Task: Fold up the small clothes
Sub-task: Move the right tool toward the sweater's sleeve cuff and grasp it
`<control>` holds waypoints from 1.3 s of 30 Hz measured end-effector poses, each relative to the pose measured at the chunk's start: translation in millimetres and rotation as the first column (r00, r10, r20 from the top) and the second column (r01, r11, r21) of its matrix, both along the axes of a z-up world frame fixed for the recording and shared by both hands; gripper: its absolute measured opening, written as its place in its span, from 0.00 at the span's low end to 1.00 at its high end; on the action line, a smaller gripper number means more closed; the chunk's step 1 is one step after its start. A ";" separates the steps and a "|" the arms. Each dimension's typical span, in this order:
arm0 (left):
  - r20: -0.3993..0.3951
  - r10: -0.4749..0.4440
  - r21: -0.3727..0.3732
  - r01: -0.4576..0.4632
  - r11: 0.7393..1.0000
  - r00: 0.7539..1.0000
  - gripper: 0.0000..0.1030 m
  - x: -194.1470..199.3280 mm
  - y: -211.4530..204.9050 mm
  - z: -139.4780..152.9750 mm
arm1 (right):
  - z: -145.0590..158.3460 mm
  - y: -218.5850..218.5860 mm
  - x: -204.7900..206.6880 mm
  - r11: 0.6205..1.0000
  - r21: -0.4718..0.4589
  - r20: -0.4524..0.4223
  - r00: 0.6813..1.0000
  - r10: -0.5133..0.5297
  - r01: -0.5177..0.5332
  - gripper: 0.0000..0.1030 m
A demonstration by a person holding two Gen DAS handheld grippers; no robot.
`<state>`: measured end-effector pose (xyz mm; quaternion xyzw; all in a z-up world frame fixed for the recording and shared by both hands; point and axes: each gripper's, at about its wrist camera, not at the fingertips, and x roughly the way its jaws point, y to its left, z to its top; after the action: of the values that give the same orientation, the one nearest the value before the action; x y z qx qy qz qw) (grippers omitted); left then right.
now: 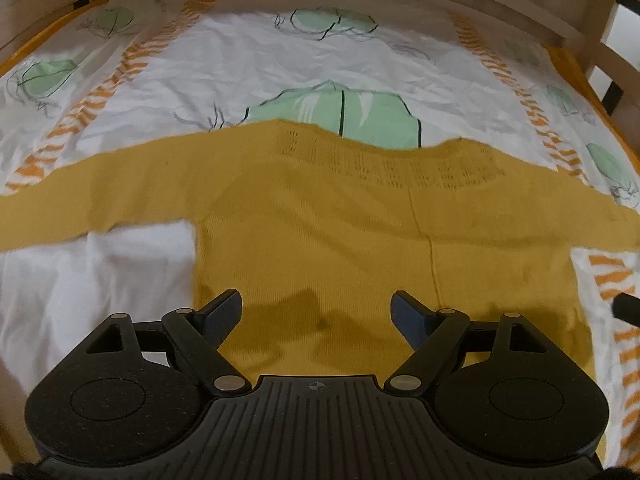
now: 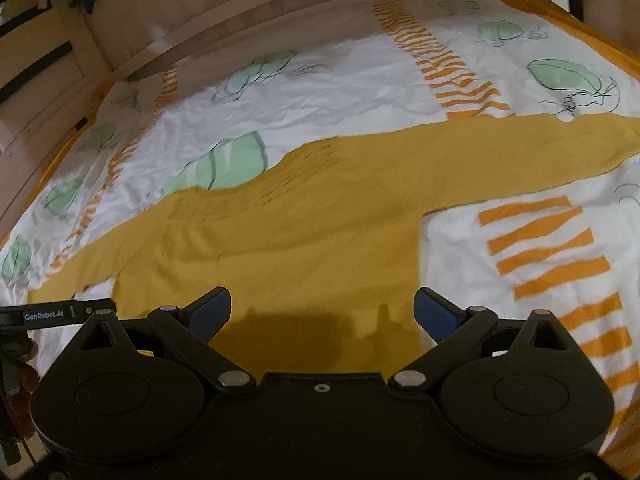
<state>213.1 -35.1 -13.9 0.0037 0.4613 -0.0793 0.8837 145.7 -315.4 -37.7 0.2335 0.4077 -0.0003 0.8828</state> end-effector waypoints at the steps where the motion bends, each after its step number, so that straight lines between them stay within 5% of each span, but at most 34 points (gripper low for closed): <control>1: 0.008 0.000 0.002 0.000 1.000 1.000 0.79 5.0 -0.2 -2.4 | -1.8 -5.7 4.1 1.000 0.000 -0.004 1.000 -0.011 0.011 0.96; 8: 0.046 0.002 0.003 -0.002 1.000 0.999 0.79 34.0 -2.3 -31.5 | -19.3 -54.9 30.6 0.993 0.034 -0.030 0.993 -0.113 0.114 0.96; 12: 0.008 -0.002 -0.009 0.002 1.000 1.000 0.79 42.3 -2.2 -51.3 | -25.7 -66.9 54.0 0.994 -0.029 -0.009 0.994 -0.108 0.108 0.96; 15: -0.036 0.007 0.017 -0.006 1.000 0.999 0.79 46.7 -3.3 -67.8 | -23.5 -54.6 80.5 0.993 -0.118 0.071 0.997 -0.002 0.011 0.96; 21: 0.033 -0.013 0.086 0.011 0.996 0.999 0.82 35.1 -11.7 -75.4 | -30.5 -7.4 144.6 0.940 -0.268 0.164 0.952 0.260 -0.211 0.95; 28: 0.024 0.006 0.066 -0.008 0.998 1.000 0.86 37.9 -12.1 -76.8 | -57.0 21.0 207.3 0.858 -0.367 0.108 0.900 0.423 -0.359 0.82; 39: 0.015 0.017 0.059 -0.018 0.998 1.000 0.86 41.7 -14.4 -76.9 | -82.9 27.2 250.5 0.770 -0.360 0.029 0.819 0.573 -0.526 0.67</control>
<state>254.8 -49.5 -90.9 0.0264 0.4570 -0.0577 0.8872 396.2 -288.2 -120.6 -0.0509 0.3904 0.2049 0.8961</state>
